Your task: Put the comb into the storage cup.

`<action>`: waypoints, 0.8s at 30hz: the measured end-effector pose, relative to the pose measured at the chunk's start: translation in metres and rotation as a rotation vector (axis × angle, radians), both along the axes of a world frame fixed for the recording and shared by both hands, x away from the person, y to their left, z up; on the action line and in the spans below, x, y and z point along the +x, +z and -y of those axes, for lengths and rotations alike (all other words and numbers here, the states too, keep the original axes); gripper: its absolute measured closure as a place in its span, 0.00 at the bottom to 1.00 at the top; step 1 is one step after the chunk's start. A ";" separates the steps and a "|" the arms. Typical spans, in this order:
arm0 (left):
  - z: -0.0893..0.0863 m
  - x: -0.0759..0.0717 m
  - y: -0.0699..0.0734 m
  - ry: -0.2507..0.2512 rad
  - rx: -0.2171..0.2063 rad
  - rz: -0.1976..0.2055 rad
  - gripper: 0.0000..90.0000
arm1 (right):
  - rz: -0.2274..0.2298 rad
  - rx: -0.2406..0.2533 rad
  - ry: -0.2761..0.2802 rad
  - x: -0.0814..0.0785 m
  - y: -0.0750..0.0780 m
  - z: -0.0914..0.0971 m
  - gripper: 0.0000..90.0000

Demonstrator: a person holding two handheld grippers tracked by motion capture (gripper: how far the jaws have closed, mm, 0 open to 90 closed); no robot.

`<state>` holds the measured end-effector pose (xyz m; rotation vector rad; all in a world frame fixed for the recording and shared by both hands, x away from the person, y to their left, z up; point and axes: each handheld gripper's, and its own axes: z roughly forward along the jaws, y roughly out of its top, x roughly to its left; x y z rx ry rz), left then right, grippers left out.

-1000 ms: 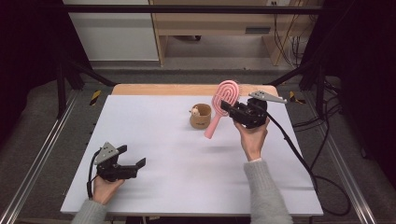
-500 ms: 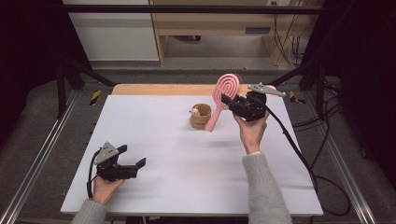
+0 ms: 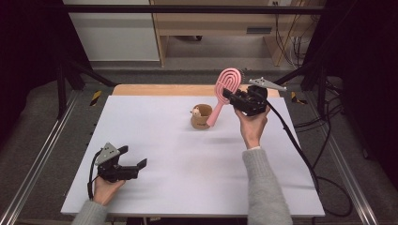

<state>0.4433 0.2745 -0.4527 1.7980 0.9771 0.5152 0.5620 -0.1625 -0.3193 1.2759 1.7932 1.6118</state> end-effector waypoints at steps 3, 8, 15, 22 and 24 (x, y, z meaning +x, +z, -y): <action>0.000 0.000 0.000 0.001 -0.004 -0.001 0.04 | 0.002 -0.002 -0.004 0.003 0.001 -0.002 0.71; 0.000 0.000 0.000 -0.001 -0.006 -0.002 0.04 | -0.001 -0.004 -0.016 0.009 0.003 -0.004 0.71; 0.000 0.000 0.000 -0.002 -0.006 -0.002 0.04 | -0.003 -0.002 -0.030 0.015 0.004 -0.005 0.71; 0.000 0.001 0.000 -0.002 -0.005 -0.003 0.04 | 0.004 0.001 -0.047 0.020 0.009 -0.007 0.71; 0.000 0.001 0.000 -0.003 -0.006 -0.003 0.04 | 0.009 0.005 -0.051 0.022 0.010 -0.008 0.71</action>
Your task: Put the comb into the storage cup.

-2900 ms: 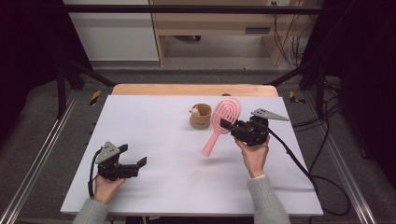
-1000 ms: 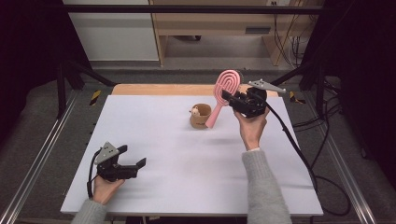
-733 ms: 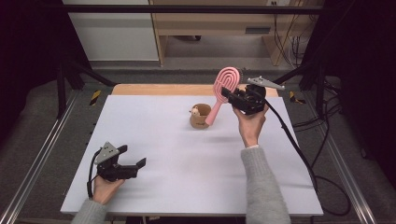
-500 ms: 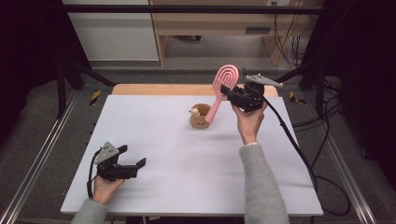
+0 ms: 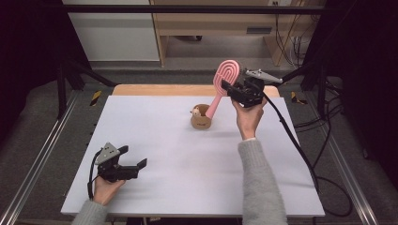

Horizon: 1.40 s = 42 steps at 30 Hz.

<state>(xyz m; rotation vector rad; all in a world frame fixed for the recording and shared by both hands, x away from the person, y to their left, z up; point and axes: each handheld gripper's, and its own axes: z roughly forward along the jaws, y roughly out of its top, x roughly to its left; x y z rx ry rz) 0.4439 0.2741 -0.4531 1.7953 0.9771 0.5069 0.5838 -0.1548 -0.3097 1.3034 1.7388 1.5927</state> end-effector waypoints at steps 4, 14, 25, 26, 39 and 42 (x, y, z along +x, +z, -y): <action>0.000 0.000 0.000 0.000 0.000 -0.001 0.04 | 0.005 -0.005 -0.009 0.003 0.003 -0.001 0.71; 0.000 0.000 0.000 -0.003 0.004 -0.002 0.04 | 0.013 -0.007 -0.026 0.010 0.003 -0.005 0.71; 0.000 0.000 0.000 -0.005 0.006 -0.003 0.04 | 0.010 -0.003 -0.040 0.017 0.001 -0.008 0.71; 0.000 0.000 0.000 -0.005 0.007 -0.003 0.04 | 0.010 -0.004 -0.040 0.017 0.000 -0.008 0.71; 0.000 0.001 -0.001 -0.005 0.011 -0.003 0.04 | -0.003 -0.012 -0.056 0.024 -0.009 -0.015 0.71; 0.001 0.001 -0.001 -0.007 0.011 -0.003 0.04 | -0.002 -0.012 -0.060 0.026 -0.010 -0.016 0.71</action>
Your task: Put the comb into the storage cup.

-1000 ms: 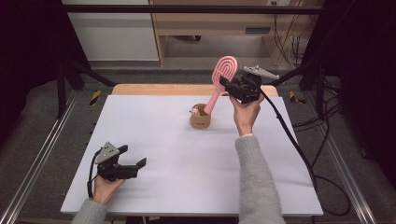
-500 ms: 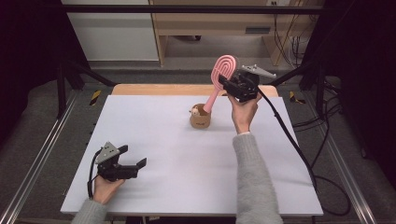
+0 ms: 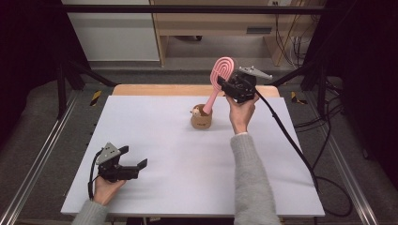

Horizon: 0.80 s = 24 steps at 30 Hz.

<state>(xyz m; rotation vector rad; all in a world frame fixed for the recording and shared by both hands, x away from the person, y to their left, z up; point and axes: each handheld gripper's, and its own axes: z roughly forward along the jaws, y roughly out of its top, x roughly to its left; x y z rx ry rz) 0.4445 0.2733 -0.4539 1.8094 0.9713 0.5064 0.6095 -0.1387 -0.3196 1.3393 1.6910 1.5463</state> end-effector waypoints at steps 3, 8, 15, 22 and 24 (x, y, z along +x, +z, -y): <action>0.000 0.000 0.000 0.001 0.001 0.000 0.04 | -0.001 -0.001 -0.004 0.001 -0.001 0.000 0.71; 0.000 0.000 0.000 0.001 0.000 0.000 0.04 | -0.001 -0.005 -0.005 0.003 -0.003 -0.002 0.71; 0.000 0.000 0.000 0.001 0.000 0.000 0.04 | -0.006 -0.008 -0.010 0.005 -0.007 -0.005 0.71; -0.001 0.000 0.000 0.002 -0.002 0.000 0.04 | -0.017 -0.011 -0.015 0.008 -0.011 -0.007 0.71; -0.001 0.000 0.000 0.003 -0.003 0.000 0.04 | -0.019 -0.014 -0.017 0.008 -0.012 -0.009 0.71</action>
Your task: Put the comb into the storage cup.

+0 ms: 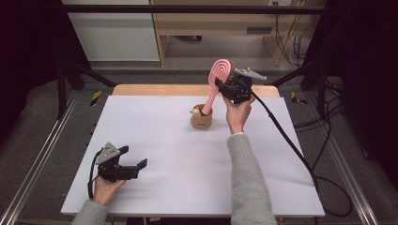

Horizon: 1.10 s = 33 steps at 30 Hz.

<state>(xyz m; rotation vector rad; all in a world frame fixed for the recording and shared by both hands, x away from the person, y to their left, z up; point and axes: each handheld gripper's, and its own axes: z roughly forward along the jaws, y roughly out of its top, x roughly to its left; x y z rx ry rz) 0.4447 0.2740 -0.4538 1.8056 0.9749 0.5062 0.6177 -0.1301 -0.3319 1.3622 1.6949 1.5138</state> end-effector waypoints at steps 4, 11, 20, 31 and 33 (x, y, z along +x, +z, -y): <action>0.000 0.000 0.000 -0.002 0.001 0.001 0.04 | -0.008 -0.005 0.004 0.001 -0.003 -0.002 0.71; 0.000 0.000 0.000 -0.002 0.000 0.001 0.04 | -0.020 -0.008 0.006 0.003 -0.008 -0.006 0.71; 0.000 0.000 0.000 -0.002 0.002 0.001 0.04 | -0.051 -0.023 0.003 0.006 -0.018 -0.011 0.71; 0.001 0.000 0.000 -0.004 0.004 0.000 0.04 | -0.077 -0.018 -0.002 0.006 -0.025 -0.015 0.71; 0.001 0.000 0.000 -0.004 0.003 -0.001 0.04 | -0.080 -0.020 -0.004 0.007 -0.027 -0.015 0.71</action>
